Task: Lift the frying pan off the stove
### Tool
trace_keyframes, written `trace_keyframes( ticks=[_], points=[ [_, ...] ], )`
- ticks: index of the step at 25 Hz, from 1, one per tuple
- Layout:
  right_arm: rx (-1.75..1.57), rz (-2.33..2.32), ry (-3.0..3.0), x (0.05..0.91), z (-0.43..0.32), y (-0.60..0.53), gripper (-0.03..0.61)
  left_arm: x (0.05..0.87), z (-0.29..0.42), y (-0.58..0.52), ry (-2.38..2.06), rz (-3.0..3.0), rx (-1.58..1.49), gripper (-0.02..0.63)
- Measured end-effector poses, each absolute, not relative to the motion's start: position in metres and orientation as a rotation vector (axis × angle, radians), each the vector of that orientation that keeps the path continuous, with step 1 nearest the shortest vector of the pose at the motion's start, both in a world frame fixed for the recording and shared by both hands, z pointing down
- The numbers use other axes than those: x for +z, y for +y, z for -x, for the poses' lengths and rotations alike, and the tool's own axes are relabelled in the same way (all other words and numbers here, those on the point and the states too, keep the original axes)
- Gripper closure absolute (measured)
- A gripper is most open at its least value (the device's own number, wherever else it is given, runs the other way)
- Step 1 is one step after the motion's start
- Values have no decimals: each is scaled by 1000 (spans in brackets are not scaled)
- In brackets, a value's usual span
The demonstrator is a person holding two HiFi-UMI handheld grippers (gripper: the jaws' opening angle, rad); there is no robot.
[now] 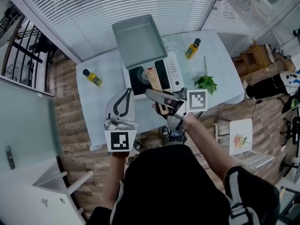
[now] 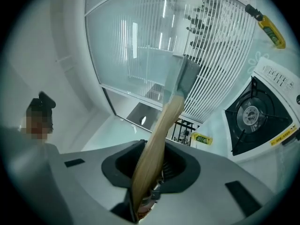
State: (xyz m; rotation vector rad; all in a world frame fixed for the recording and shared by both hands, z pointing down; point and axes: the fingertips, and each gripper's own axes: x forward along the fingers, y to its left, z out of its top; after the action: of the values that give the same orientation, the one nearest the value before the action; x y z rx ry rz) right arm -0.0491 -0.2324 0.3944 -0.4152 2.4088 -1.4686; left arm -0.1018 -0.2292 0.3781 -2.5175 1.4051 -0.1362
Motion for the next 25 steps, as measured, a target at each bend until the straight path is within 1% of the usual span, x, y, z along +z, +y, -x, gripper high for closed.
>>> trace_keyframes(
  ticks=[25],
  points=[
    [-1443,402,2391,387,47,-229,476,378,103,-220,1419,2531,-143,598]
  ],
)
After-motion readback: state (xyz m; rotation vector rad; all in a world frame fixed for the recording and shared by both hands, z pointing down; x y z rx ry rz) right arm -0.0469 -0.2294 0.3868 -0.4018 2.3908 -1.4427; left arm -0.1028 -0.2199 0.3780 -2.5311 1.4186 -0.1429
